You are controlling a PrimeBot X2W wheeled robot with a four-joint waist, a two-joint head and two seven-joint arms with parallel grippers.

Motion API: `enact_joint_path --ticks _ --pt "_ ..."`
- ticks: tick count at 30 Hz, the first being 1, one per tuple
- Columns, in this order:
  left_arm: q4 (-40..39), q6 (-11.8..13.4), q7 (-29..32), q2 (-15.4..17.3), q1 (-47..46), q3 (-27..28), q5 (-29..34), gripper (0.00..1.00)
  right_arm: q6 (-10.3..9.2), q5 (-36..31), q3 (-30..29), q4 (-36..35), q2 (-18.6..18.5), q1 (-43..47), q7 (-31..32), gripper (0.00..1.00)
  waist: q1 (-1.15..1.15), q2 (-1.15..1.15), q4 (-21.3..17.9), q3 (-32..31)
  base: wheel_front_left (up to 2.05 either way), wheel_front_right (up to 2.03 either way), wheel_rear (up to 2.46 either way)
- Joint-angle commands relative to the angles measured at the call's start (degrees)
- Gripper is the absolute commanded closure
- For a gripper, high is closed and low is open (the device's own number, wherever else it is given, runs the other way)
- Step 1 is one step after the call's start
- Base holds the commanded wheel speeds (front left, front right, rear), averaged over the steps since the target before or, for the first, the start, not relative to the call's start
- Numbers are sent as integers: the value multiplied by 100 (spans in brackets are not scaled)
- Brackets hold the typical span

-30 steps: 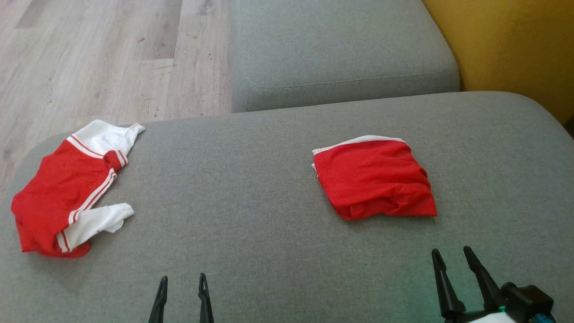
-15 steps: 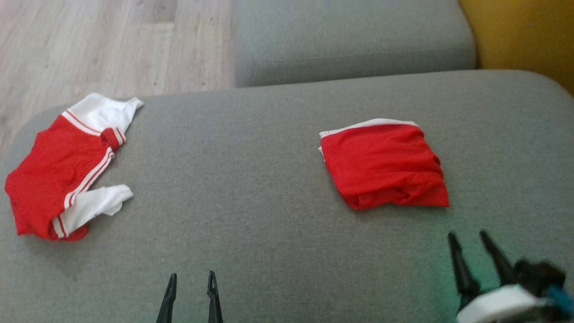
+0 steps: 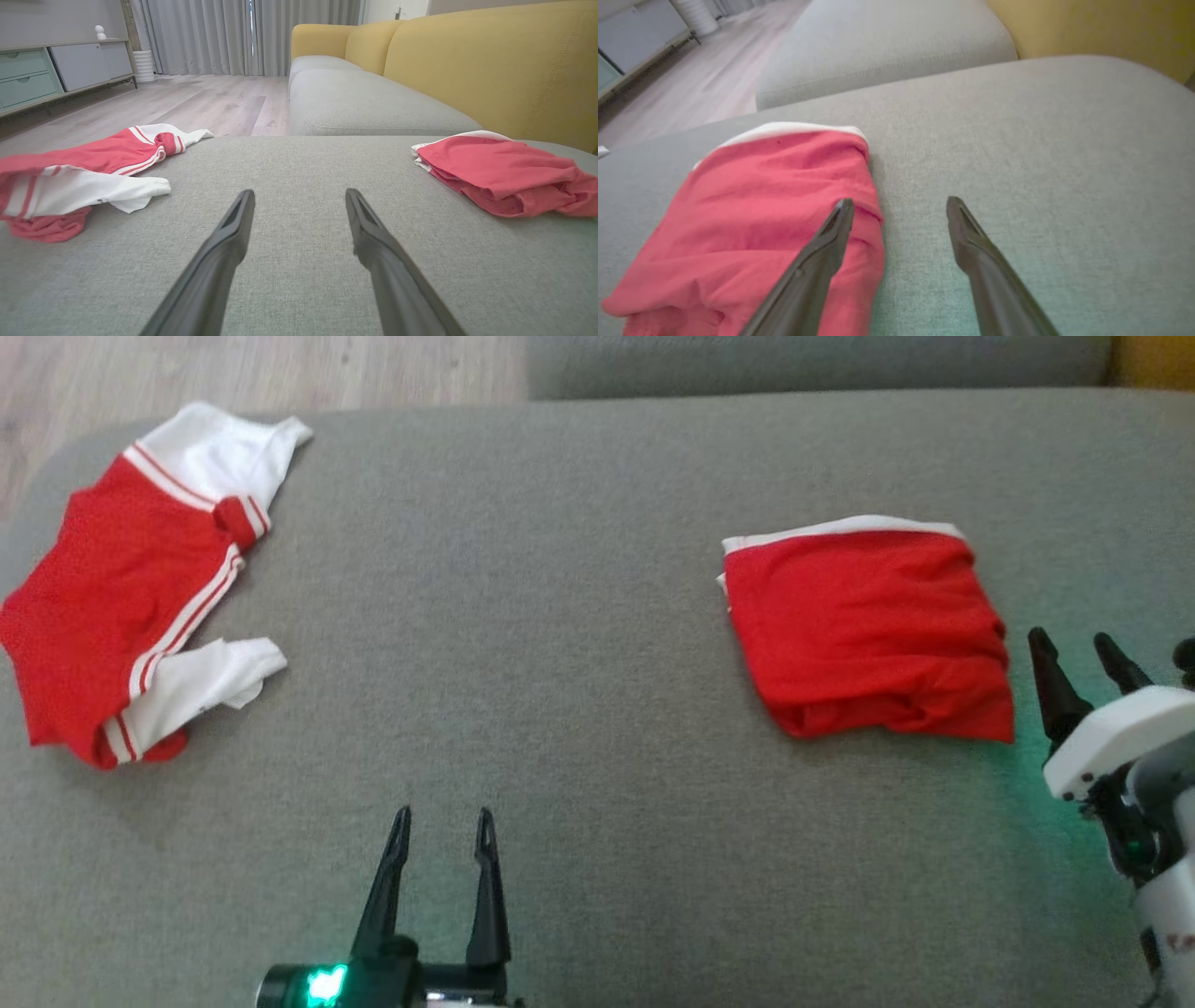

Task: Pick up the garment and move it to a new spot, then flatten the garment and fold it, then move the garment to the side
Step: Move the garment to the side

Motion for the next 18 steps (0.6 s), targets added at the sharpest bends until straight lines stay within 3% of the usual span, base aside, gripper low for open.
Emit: enact_joint_path --ticks 1,9,10,11,12,18 --pt "-135 42 -47 -28 -254 89 -31 0 -5 126 192 7 -158 -200 60 0 -2 0 121 172 0 0 0" --pt "-62 91 -47 -28 -562 -48 -14 0 -5 658 803 836 -139 -718 17 0 -2 0 218 506 0 0 0" --pt "-56 96 -47 -28 -591 -54 -10 0 -5 753 902 894 -125 -770 1 29 -2 0 213 530 0 0 0" --pt "-50 99 -47 -28 -614 -56 -6 0 -5 841 1001 928 -127 -817 -29 91 -2 0 205 549 0 0 0" --pt "-48 105 -47 -28 -633 -52 -1 0 -5 916 1092 958 -150 -867 -84 100 -2 0 190 570 0 0 0" --pt "-48 108 -47 -28 -667 -6 34 0 -5 1059 1399 1121 -486 -1144 -490 100 -2 0 -14 645 0 0 0"
